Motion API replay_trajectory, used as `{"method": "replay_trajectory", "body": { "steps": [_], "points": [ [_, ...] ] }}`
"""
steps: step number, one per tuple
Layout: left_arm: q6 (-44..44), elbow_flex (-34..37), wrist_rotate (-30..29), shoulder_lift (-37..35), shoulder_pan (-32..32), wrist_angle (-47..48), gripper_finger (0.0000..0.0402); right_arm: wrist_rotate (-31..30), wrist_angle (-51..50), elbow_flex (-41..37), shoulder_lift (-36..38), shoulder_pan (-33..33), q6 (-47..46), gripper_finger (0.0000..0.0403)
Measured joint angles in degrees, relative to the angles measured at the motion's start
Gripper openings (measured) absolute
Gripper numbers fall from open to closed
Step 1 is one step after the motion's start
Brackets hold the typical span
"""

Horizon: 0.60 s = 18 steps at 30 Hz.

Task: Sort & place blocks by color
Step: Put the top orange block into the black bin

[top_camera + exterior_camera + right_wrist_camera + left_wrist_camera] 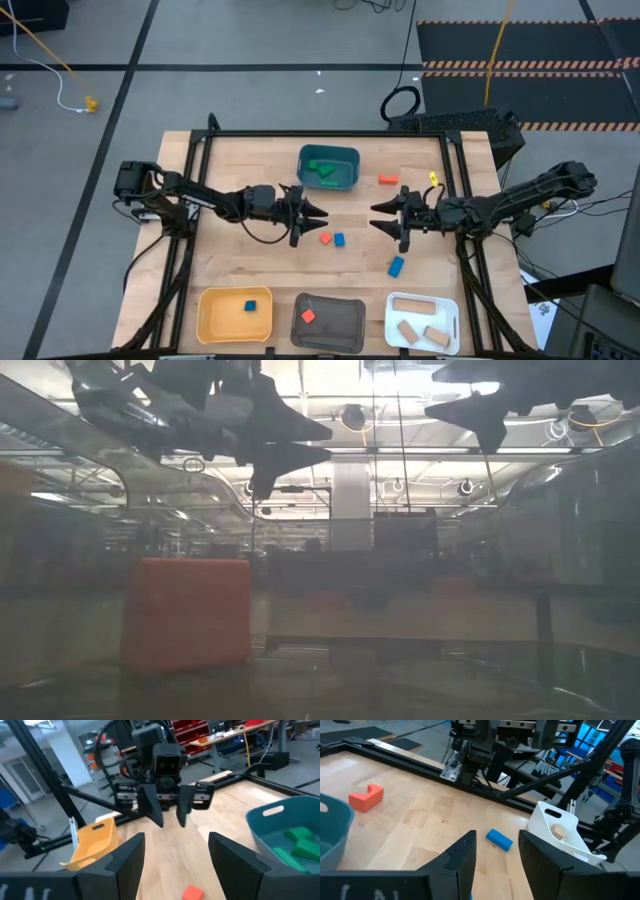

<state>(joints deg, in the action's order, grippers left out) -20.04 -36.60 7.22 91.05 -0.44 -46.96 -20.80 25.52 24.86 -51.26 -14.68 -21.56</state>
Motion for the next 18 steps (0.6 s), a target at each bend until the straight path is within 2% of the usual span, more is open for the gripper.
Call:
{"method": "replay_trajectory", "body": {
  "steps": [5,7,9,13,15,18],
  "points": [
    [-0.87,0.00,-0.11,0.00,0.68,-0.01,0.0147,-1.47,2.08,0.00,-0.92,0.98,2.45,0.0212],
    [-1.57,0.00,-0.11,0.00,0.72,-0.02,0.0147,-5.89,1.96,0.00,-0.85,1.80,5.62,0.0212],
    [-1.73,0.00,-0.17,0.00,0.96,-0.04,0.0147,-13.02,0.08,0.02,-0.73,2.89,9.53,0.0212],
    [-1.82,0.00,-0.20,0.00,1.80,-0.41,0.0147,-24.52,-7.27,0.02,-0.92,6.65,16.26,0.0212],
    [-1.94,0.00,-0.23,0.00,2.12,-1.18,0.0147,-27.34,-10.47,0.02,-0.97,9.31,17.54,0.0212],
    [-2.28,0.00,-1.37,0.00,2.42,-2.08,0.0147,-27.02,-12.67,0.02,-0.92,14.45,17.53,0.0212]
  ]
}}
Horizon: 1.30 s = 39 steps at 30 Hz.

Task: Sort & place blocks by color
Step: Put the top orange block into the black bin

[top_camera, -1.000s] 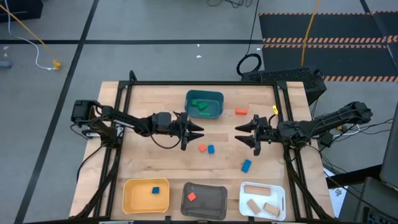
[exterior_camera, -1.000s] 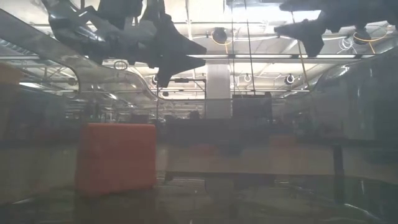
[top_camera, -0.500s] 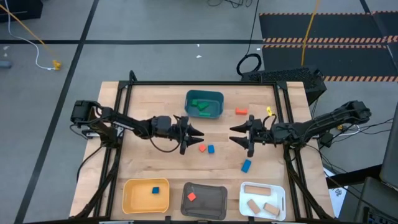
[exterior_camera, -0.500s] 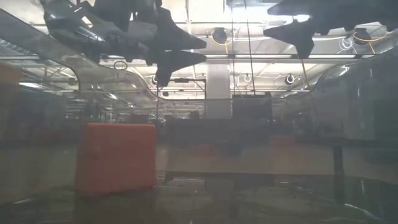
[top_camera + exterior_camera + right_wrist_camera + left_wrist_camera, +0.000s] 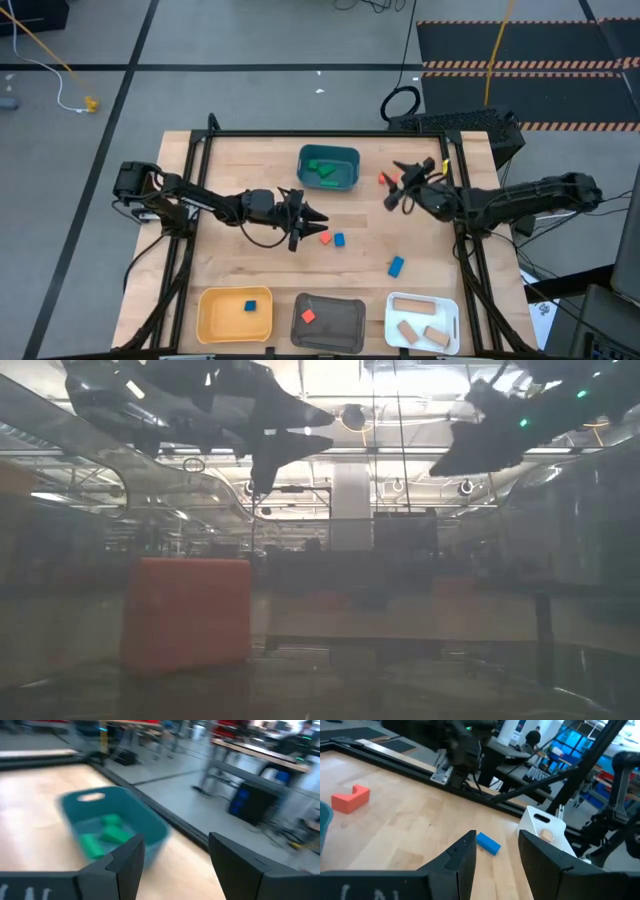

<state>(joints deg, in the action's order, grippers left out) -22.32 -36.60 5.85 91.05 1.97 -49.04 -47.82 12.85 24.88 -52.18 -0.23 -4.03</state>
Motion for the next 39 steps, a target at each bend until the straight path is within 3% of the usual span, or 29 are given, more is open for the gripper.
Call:
{"method": "replay_trajectory", "body": {
  "steps": [4,7,14,20,24,27,32,39],
  "points": [
    [-1.12,-0.02,-0.38,-0.01,0.07,-1.18,0.0147,3.02,-3.40,0.60,0.05,7.03,0.57,0.0212],
    [-2.20,-0.02,-0.42,0.00,0.07,-1.09,0.0147,8.79,-7.88,1.38,0.02,12.39,-0.67,0.0212],
    [-2.05,-0.02,-0.46,0.00,0.05,-1.87,0.0147,30.80,-20.45,2.82,-1.70,24.50,-8.21,0.0212],
    [-2.15,-0.01,-0.46,-0.01,0.05,-1.87,0.0147,44.59,-22.76,2.82,-5.99,29.61,-10.17,0.0212],
    [-2.09,0.00,-0.46,-0.02,0.05,-1.85,0.0147,45.93,-22.34,2.82,-8.42,29.83,-4.86,0.0212],
    [-1.94,-0.02,-0.46,0.00,0.05,-1.61,0.0147,41.63,-20.77,2.82,-9.32,29.79,-3.19,0.0212],
    [-0.01,0.00,-0.44,0.00,0.05,-1.18,0.0147,41.34,-20.16,2.66,-9.57,29.67,-8.24,0.0212],
    [4.29,-0.02,-0.44,0.00,0.05,-0.37,0.0147,43.09,-20.10,1.64,-9.57,29.64,-7.08,0.0212]
  ]
}}
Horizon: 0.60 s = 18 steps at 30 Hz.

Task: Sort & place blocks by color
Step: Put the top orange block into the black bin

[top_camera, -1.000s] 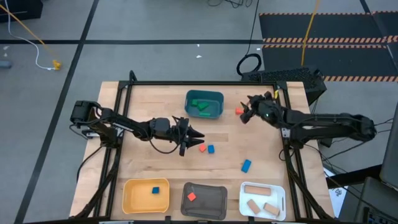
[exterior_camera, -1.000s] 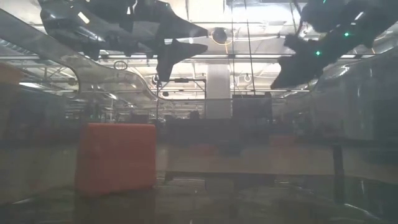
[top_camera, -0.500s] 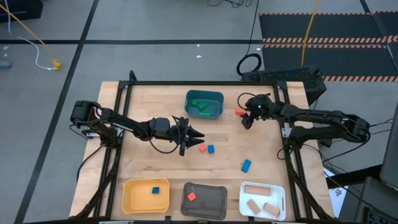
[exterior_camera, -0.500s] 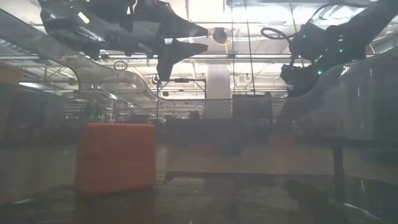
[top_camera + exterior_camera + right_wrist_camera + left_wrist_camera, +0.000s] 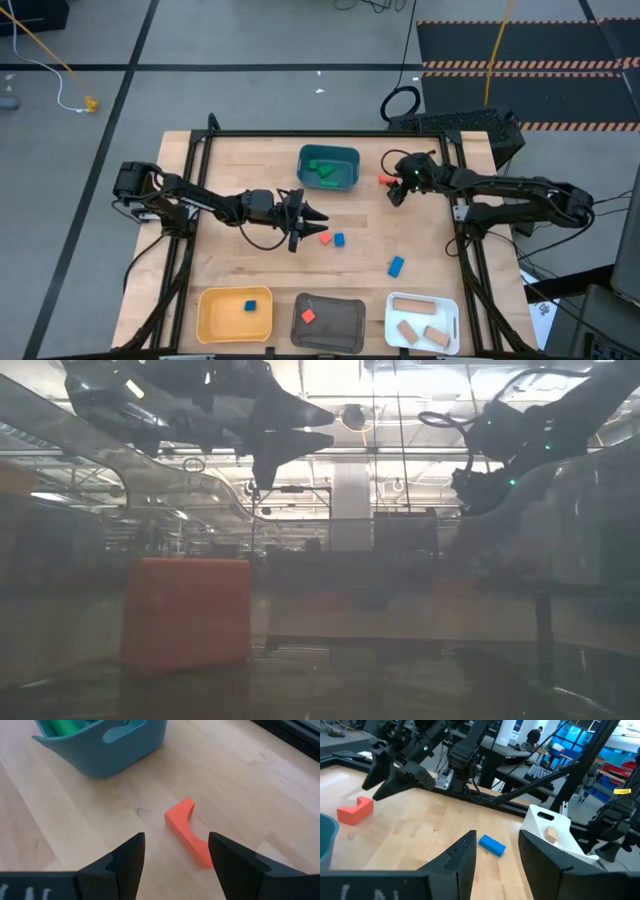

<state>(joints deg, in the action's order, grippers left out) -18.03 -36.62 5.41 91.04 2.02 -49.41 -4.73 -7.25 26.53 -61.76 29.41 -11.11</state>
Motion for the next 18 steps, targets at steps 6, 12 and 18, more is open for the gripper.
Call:
{"method": "replay_trajectory", "body": {
  "steps": [6,12,18],
  "points": [
    [0.60,0.00,0.00,0.00,0.00,0.65,0.0147,-1.21,7.68,-2.08,0.00,0.01,-5.80,0.0212],
    [0.89,0.02,0.01,0.00,0.00,1.78,0.0147,-1.21,10.98,-3.53,0.02,0.00,-7.69,0.0212],
    [0.92,0.02,0.00,0.00,0.00,2.17,0.0147,-1.44,10.89,-4.71,0.02,0.01,-1.10,0.0212]
  ]
}}
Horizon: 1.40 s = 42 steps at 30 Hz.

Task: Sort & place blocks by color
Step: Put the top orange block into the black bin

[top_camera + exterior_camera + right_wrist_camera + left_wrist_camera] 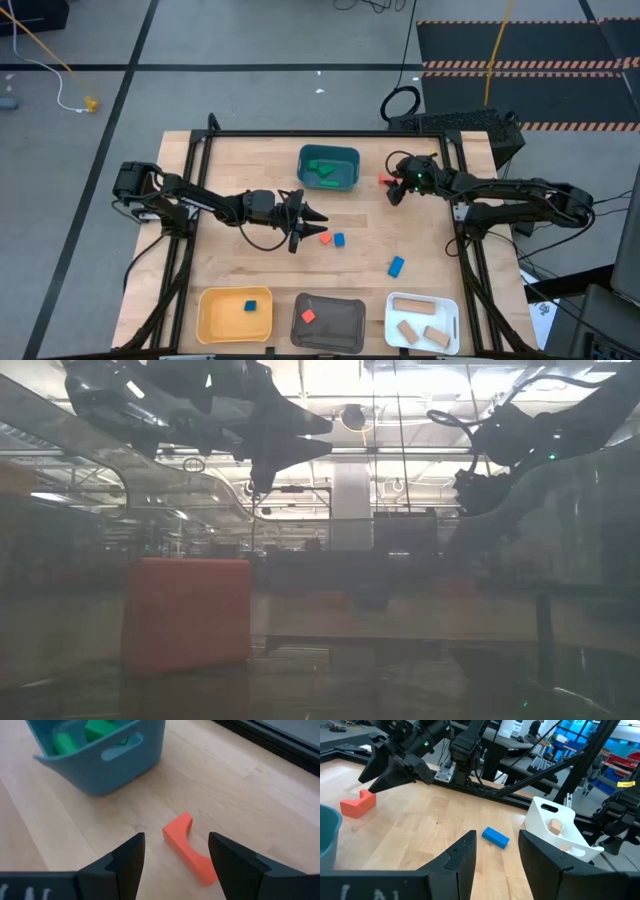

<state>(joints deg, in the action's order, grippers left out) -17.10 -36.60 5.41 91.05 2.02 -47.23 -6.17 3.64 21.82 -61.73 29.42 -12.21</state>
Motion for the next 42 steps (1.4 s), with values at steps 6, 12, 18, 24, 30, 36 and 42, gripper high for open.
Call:
{"method": "replay_trajectory", "body": {
  "steps": [6,12,18,24,30,36,42],
  "points": [
    [0.00,-0.02,0.02,0.00,0.00,-0.03,0.0147,-0.03,1.95,-0.01,0.00,0.01,4.53,0.0212],
    [0.00,-0.01,0.00,-0.01,0.00,-0.10,0.0147,-0.01,1.72,0.87,-1.30,0.01,10.75,0.0212],
    [0.07,0.00,0.00,0.00,-0.02,-0.10,0.0147,0.18,1.70,1.67,-5.38,0.01,14.47,0.0212],
    [0.48,0.00,0.00,0.00,-0.02,-0.10,0.0147,-1.37,1.72,1.98,-9.30,0.00,26.13,0.0212],
    [0.48,0.00,0.00,-0.02,-0.06,0.53,0.0147,-5.51,2.19,2.00,-10.86,0.16,30.86,0.0212],
    [0.55,0.00,0.00,-0.02,-0.07,0.67,0.0147,-2.61,2.45,2.02,-13.46,0.16,29.13,0.0210],
    [0.56,0.00,0.00,-0.01,-0.07,0.69,0.0147,-2.91,3.29,2.17,-16.21,0.16,29.13,0.0178]
  ]
}}
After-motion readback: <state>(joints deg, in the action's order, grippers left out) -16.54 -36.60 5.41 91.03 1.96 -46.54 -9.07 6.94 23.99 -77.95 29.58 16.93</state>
